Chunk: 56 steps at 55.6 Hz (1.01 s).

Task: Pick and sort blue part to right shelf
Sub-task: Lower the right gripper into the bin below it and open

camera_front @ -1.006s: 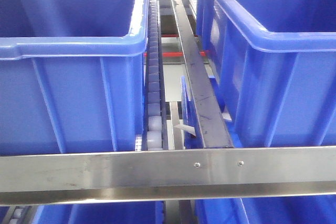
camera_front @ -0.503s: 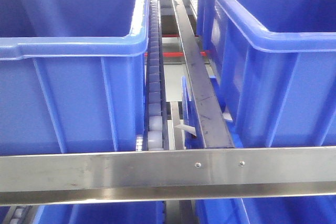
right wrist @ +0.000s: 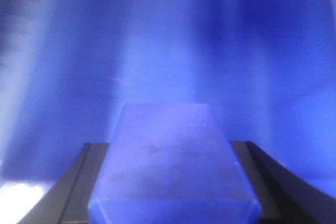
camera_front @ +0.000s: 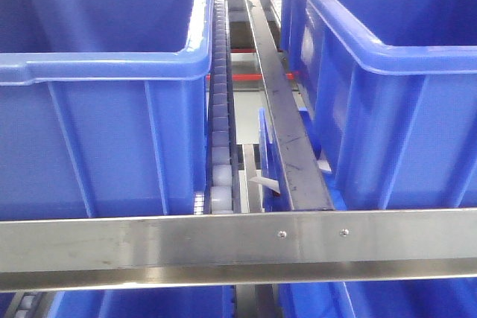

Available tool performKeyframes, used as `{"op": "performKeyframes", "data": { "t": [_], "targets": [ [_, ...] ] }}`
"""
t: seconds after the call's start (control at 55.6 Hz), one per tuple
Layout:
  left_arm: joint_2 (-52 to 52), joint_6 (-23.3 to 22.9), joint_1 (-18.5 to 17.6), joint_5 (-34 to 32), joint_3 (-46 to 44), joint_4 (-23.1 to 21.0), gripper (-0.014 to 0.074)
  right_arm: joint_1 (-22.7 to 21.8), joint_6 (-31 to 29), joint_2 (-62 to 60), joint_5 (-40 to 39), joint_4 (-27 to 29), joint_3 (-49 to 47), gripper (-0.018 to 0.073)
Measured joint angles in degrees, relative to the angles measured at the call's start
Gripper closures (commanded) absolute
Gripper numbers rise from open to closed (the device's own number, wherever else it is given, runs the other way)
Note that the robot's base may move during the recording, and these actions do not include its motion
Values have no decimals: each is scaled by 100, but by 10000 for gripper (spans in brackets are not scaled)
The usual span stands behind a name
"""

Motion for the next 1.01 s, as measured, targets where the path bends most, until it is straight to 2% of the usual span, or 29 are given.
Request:
{"op": "performKeyframes", "data": {
  "t": [0.108, 0.27, 0.431, 0.611, 0.791, 0.845, 0.899, 1.006],
  "targets": [
    [0, -13, 0, 67, 0, 0, 470, -494, -303, 842, 7, 171, -470, 427],
    [0, -35, 0, 102, 0, 0, 470, -1019, -1204, 2053, -52, 766, -1132, 427],
    [0, -35, 0, 102, 0, 0, 470, -1083, -1719, 3170, -113, 1002, -1606, 427],
    [0, -45, 0, 105, 0, 0, 470, -1083, -1801, 4304, -336, 1046, -1930, 427],
    [0, -45, 0, 115, 0, 0, 470, -1083, -1809, 4896, -424, 1060, -1967, 418],
    [0, -45, 0, 115, 0, 0, 470, -1083, -1809, 4970, -424, 1060, -1967, 384],
    [0, -45, 0, 115, 0, 0, 470, -1083, -1813, 5013, -424, 1060, -1967, 308],
    [0, -45, 0, 115, 0, -33, 470, -1083, -1813, 5013, -438, 1060, -1991, 86]
  ]
}}
